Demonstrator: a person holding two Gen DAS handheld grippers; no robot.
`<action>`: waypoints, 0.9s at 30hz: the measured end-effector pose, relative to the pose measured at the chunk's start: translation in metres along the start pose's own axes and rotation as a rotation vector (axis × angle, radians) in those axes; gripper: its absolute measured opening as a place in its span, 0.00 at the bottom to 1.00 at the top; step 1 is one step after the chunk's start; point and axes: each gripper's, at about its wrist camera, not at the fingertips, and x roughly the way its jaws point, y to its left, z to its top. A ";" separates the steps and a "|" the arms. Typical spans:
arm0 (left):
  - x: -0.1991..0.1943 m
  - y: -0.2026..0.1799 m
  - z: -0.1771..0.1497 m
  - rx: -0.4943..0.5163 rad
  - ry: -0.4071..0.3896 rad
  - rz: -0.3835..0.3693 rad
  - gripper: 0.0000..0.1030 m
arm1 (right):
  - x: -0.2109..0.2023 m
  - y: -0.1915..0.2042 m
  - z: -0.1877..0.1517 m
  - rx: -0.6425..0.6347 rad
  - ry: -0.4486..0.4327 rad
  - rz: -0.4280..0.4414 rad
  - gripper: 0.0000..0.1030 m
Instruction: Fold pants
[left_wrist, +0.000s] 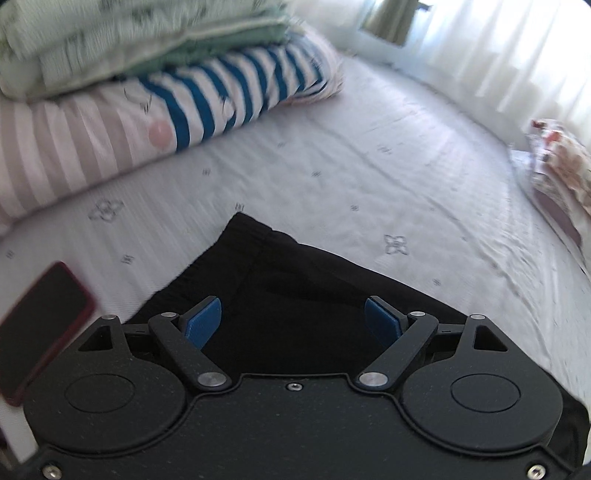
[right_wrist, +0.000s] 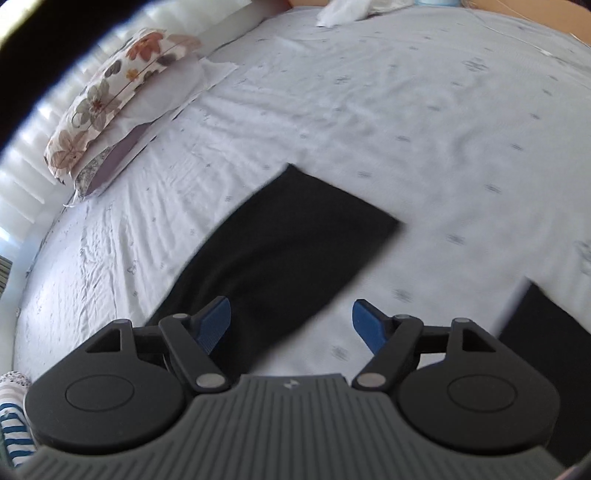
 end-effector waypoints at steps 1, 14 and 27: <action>0.014 -0.003 0.005 -0.009 0.015 0.011 0.82 | 0.010 0.013 0.003 -0.012 -0.010 0.006 0.81; 0.112 -0.020 0.032 -0.035 0.053 0.058 0.82 | 0.158 0.103 0.030 -0.049 -0.052 -0.143 0.81; 0.165 -0.045 0.042 -0.102 0.120 0.220 1.00 | 0.236 0.124 0.015 -0.193 -0.053 -0.313 0.96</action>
